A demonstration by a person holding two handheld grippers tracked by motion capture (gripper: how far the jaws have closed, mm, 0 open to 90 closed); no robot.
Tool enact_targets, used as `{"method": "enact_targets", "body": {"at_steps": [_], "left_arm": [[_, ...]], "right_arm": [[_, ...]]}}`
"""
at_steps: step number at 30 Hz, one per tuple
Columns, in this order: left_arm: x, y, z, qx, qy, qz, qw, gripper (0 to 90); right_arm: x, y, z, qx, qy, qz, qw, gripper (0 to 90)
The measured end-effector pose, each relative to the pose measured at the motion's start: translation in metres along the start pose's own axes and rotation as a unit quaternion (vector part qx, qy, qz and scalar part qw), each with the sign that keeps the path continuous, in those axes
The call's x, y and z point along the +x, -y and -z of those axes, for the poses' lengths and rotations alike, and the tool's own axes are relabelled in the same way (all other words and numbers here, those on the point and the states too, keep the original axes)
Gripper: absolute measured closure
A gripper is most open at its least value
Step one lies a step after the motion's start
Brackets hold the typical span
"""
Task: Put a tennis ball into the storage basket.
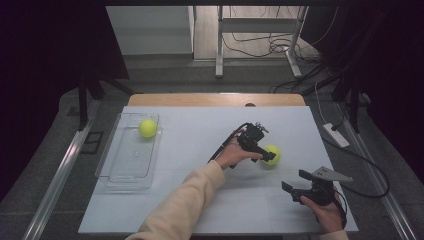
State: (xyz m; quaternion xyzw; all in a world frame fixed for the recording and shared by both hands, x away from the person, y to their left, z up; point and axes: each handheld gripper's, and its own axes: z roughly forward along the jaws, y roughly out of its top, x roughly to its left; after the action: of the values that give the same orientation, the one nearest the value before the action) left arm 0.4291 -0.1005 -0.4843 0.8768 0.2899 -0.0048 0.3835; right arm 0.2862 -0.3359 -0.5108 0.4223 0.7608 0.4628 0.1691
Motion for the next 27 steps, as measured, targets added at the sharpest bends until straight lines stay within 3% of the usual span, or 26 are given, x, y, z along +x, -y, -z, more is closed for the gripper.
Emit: {"method": "enact_targets", "body": {"at_steps": [27], "left_arm": [[-0.005, -0.008, -0.027, 0.022, 0.005, -0.008, 0.9997, 8.7]], "right_arm": [[-0.001, 0.0, 0.001, -0.001, 0.001, 0.001, 1.0, 11.1]]}}
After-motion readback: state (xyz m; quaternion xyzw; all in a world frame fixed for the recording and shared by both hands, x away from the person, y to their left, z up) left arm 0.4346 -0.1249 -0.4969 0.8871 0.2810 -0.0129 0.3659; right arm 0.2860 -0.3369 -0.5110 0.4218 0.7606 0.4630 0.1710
